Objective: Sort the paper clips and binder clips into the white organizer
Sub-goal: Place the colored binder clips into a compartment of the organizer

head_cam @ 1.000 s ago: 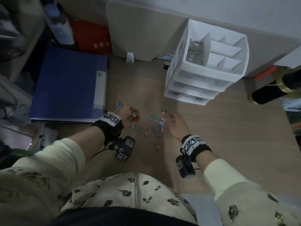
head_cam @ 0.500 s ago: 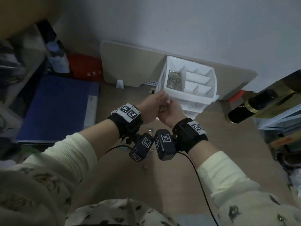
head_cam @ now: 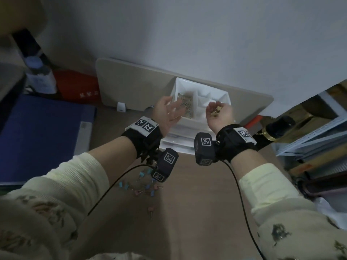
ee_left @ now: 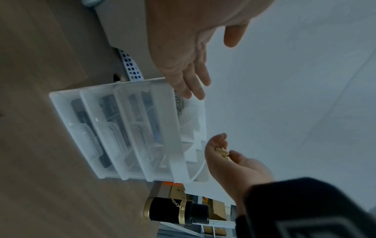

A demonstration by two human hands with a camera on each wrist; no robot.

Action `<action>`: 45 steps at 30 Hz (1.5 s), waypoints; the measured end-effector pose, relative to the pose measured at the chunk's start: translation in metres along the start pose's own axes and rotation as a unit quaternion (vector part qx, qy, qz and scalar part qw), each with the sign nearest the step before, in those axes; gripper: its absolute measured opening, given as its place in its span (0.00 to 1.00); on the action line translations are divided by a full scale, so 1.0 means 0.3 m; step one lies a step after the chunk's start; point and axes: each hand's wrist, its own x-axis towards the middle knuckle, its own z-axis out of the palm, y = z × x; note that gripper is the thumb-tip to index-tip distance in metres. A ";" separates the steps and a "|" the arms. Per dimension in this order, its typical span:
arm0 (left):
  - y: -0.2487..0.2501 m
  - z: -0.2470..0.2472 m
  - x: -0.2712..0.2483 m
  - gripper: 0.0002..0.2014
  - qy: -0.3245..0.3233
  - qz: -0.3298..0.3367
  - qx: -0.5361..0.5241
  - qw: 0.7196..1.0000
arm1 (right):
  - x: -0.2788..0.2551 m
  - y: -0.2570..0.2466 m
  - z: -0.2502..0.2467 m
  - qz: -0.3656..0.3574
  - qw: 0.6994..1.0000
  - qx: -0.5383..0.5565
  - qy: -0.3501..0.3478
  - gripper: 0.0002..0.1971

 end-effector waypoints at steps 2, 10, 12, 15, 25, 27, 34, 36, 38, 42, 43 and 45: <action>-0.037 -0.044 0.026 0.08 0.029 -0.007 -0.007 1.000 | 0.045 -0.011 0.000 -0.029 0.999 -0.039 0.016 0.15; -0.062 -0.191 0.049 0.09 0.102 -0.037 -0.042 0.993 | 0.143 0.066 -0.040 -0.075 0.981 -0.181 -0.020 0.19; -0.068 -0.241 0.052 0.13 0.112 -0.053 -0.036 0.992 | 0.138 0.068 -0.051 -0.089 0.979 -0.182 -0.032 0.19; -0.074 -0.326 0.050 0.13 0.130 -0.076 -0.004 0.989 | 0.119 0.070 -0.062 -0.113 0.974 -0.190 -0.042 0.19; -0.139 -0.555 -0.050 0.10 0.187 -0.152 0.154 0.958 | -0.068 0.259 -0.194 -0.218 0.844 -0.436 -0.224 0.16; -0.165 -0.587 -0.053 0.12 0.194 -0.173 0.184 0.948 | -0.084 0.337 -0.244 -0.170 0.818 -0.491 -0.247 0.15; -0.212 -0.651 -0.055 0.10 0.230 -0.218 0.187 0.930 | 0.008 0.626 -0.483 -0.010 0.595 -0.767 -0.238 0.12; -0.217 -0.666 -0.052 0.11 0.242 -0.221 0.189 0.926 | 0.044 0.666 -0.518 -0.014 0.558 -0.798 -0.227 0.15; -0.220 -0.682 -0.055 0.12 0.251 -0.223 0.184 0.924 | 0.059 0.689 -0.524 -0.048 0.511 -0.826 -0.233 0.17; -0.219 -0.726 -0.051 0.12 0.273 -0.206 0.209 0.916 | 0.053 0.731 -0.495 -0.146 0.405 -0.847 -0.312 0.18; -0.215 -0.736 -0.047 0.12 0.280 -0.194 0.213 0.916 | 0.045 0.743 -0.486 -0.158 0.373 -0.855 -0.323 0.19; -0.210 -0.749 -0.037 0.12 0.284 -0.177 0.211 0.918 | 0.039 0.766 -0.478 -0.166 0.340 -0.870 -0.316 0.18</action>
